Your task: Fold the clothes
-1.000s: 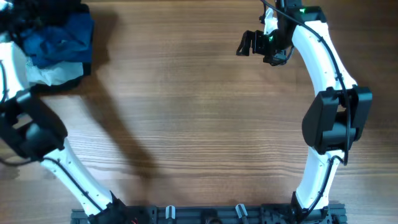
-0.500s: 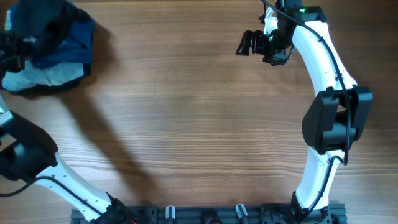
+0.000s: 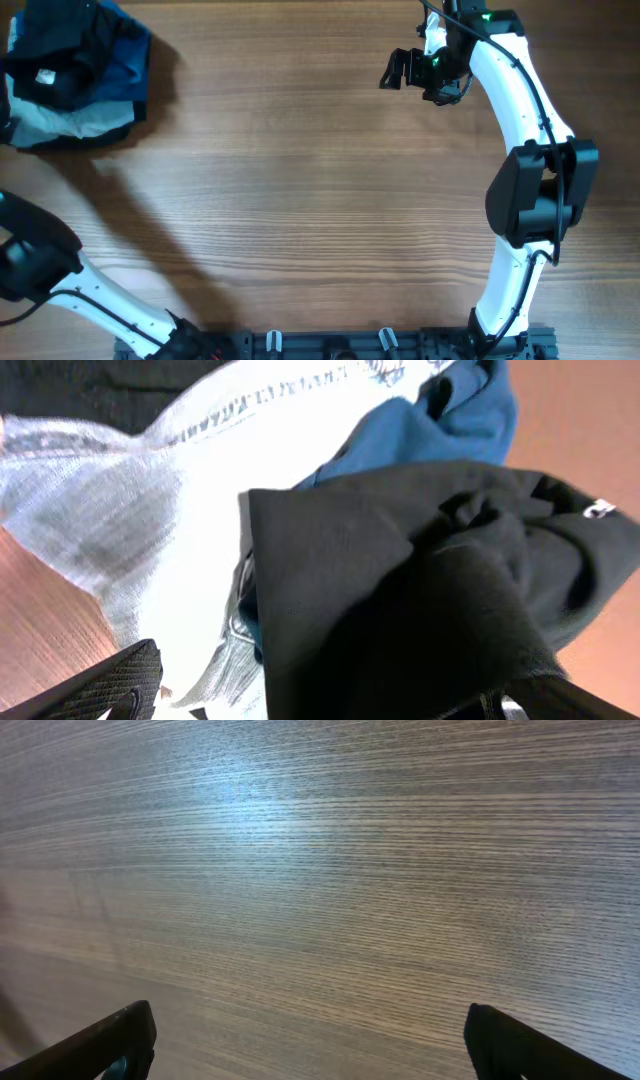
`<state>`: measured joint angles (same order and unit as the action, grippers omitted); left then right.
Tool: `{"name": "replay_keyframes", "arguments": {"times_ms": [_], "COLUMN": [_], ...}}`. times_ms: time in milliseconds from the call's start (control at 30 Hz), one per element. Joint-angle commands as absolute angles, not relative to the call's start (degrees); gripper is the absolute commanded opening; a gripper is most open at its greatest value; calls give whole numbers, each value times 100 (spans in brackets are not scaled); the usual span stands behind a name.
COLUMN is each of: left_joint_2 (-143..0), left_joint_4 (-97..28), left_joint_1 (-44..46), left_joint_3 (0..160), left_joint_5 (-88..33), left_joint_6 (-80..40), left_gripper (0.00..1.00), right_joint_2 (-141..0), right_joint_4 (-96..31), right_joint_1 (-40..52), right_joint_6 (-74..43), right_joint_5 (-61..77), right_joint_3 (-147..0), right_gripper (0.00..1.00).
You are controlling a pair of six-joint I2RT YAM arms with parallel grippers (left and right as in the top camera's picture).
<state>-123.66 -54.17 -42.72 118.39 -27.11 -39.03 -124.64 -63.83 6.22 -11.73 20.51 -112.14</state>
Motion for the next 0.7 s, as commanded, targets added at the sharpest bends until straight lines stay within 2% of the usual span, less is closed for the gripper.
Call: {"name": "replay_keyframes", "arguments": {"times_ms": [0,233,300,467,667], "left_joint_2": [-12215,-11655,-11459,-10919,-10071], "left_joint_4": [-5295,-4982,-4984,-5050,-5535], "left_joint_1": [-4466,-4517,-4517,-4512,-4370], "left_joint_3": [11843,11843,11843,11843,11841], "left_joint_5": [-3273,-3275,-3280,-3951,-4412], "left_joint_6": [-3767,-3315,-3297,-2995,-2574], "left_gripper": [100,98,99,99,99], "right_joint_2": [-12352,-12352,-12352,-12151,-10982], "right_joint_4": [-6364,-6342,-6211,-5959,-5920], "right_joint_1": [657,657,657,644,635], "right_joint_6": [-1205,-1203,-860,-427,-259], "right_joint_5": [2104,2152,2523,2521,1374], "right_joint_3": [-11292,-11292,-11292,-11295,-11327], "right_gripper": [100,99,99,99,99]}}
